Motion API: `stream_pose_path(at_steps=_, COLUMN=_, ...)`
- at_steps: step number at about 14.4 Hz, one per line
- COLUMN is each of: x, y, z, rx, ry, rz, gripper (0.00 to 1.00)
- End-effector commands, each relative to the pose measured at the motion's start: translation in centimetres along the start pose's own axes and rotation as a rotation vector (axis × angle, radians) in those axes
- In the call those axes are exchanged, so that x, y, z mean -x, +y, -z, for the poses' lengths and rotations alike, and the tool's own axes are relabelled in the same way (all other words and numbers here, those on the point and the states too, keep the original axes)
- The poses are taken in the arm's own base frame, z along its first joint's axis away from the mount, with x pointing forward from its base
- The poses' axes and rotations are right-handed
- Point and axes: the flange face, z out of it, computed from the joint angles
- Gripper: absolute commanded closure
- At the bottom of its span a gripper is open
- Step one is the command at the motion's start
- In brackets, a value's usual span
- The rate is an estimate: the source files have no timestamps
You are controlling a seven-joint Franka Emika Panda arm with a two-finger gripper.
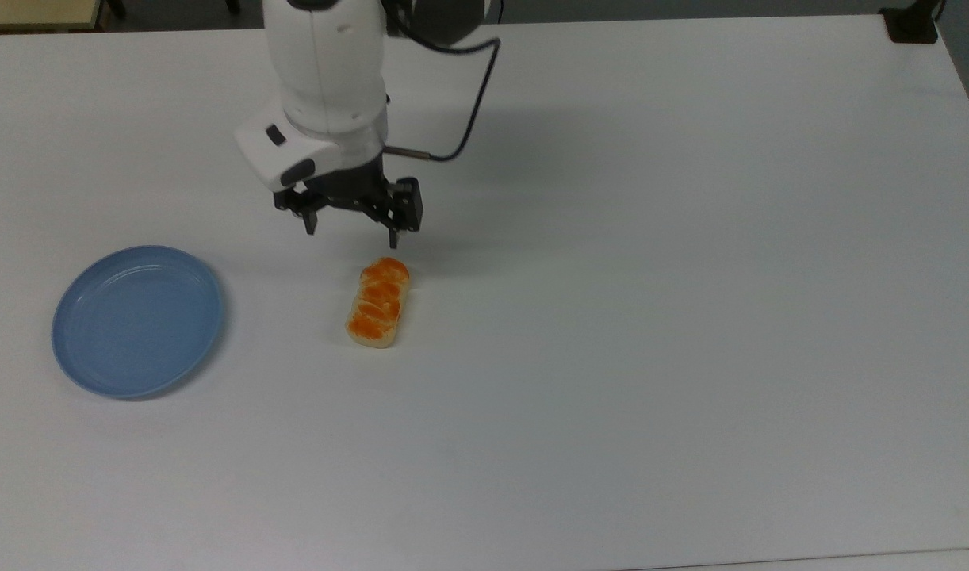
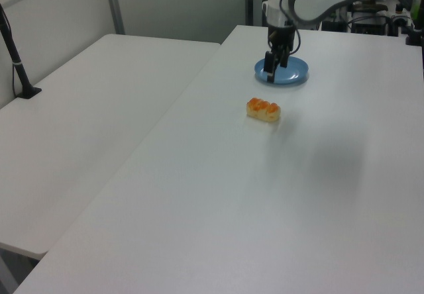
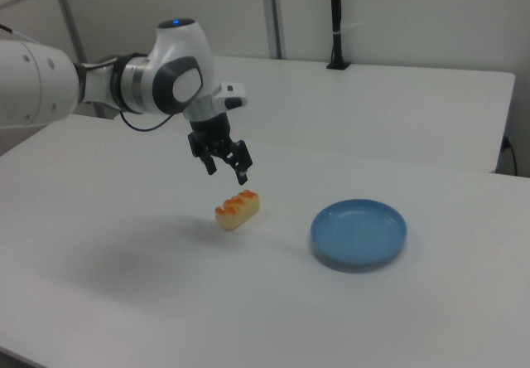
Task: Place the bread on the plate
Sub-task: 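Lower the open gripper down over the orange-glazed bread, then close the gripper on the bread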
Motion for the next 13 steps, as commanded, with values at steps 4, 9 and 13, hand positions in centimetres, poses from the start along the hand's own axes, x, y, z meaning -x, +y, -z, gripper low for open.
stream_pose_path(at_steps=4, x=-1.0, y=-3.5, z=-5.2, rx=0.007, ry=0.068, rz=-0.162, gripper=0.0)
stream_pose_path(at_steps=9, x=-0.8, y=-3.7, z=-8.0, rx=0.074, ry=0.044, rz=-0.104, gripper=0.0)
stream_pose_path(at_steps=13, x=-0.8, y=-4.4, z=-10.7, rx=0.09, ry=0.034, rz=-0.085, gripper=0.0)
